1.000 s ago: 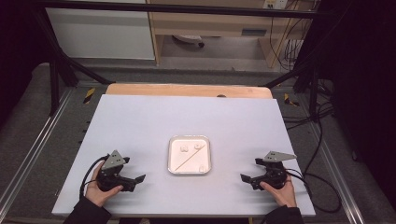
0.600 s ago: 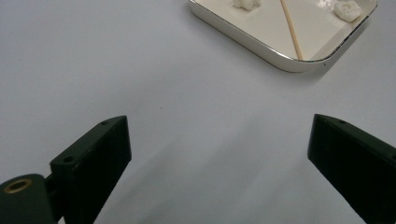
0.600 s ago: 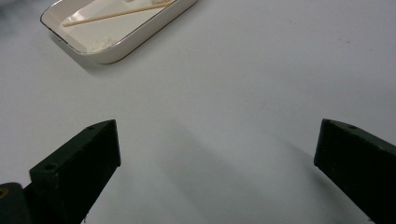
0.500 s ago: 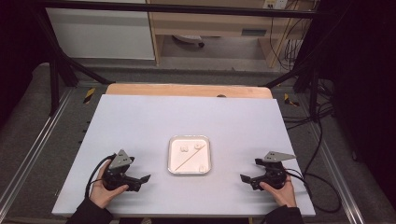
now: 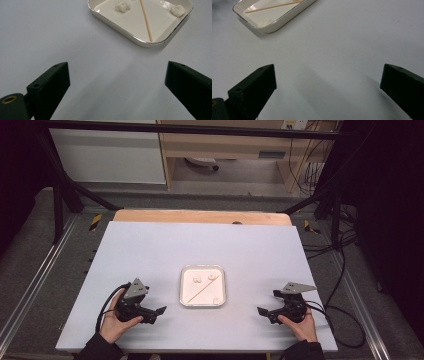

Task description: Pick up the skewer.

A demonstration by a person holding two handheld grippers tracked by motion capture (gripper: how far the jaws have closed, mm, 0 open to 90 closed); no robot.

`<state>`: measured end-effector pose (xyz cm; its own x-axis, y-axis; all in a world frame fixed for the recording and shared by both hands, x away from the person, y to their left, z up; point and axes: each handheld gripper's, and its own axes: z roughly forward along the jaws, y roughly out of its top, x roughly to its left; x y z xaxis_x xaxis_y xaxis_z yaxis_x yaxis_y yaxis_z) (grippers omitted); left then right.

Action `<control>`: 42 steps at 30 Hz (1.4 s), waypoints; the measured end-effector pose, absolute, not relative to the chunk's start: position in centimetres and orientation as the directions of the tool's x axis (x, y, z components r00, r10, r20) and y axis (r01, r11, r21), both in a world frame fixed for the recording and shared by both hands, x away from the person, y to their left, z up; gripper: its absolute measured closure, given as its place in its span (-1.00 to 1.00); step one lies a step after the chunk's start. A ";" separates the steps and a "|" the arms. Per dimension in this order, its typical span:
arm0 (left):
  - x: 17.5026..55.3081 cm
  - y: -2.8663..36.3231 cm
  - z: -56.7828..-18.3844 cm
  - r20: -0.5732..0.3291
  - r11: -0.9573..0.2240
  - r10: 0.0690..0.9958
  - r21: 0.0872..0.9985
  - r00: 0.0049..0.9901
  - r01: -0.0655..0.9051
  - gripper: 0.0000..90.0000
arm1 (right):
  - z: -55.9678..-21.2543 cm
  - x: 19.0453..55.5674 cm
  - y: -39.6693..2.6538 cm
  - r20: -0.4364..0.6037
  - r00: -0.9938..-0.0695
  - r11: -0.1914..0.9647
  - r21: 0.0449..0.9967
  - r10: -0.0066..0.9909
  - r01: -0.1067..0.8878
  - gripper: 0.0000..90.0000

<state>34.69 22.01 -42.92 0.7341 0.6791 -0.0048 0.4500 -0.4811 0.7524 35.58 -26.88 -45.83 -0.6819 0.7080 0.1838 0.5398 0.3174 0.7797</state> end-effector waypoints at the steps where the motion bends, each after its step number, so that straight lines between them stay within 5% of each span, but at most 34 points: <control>1: 34.7 21.8 -42.9 -0.002 -0.485 0.678 0.751 0.735 0.449 -0.87 | -45.8 35.6 -26.9 0.186 -0.681 0.316 0.779 0.708 0.541 -0.98; 42: 38.0 13.5 -41.5 0.011 -0.543 0.652 0.705 0.759 0.456 -0.79 | -45.9 35.6 -26.8 0.186 -0.683 0.323 0.774 0.707 0.545 -0.98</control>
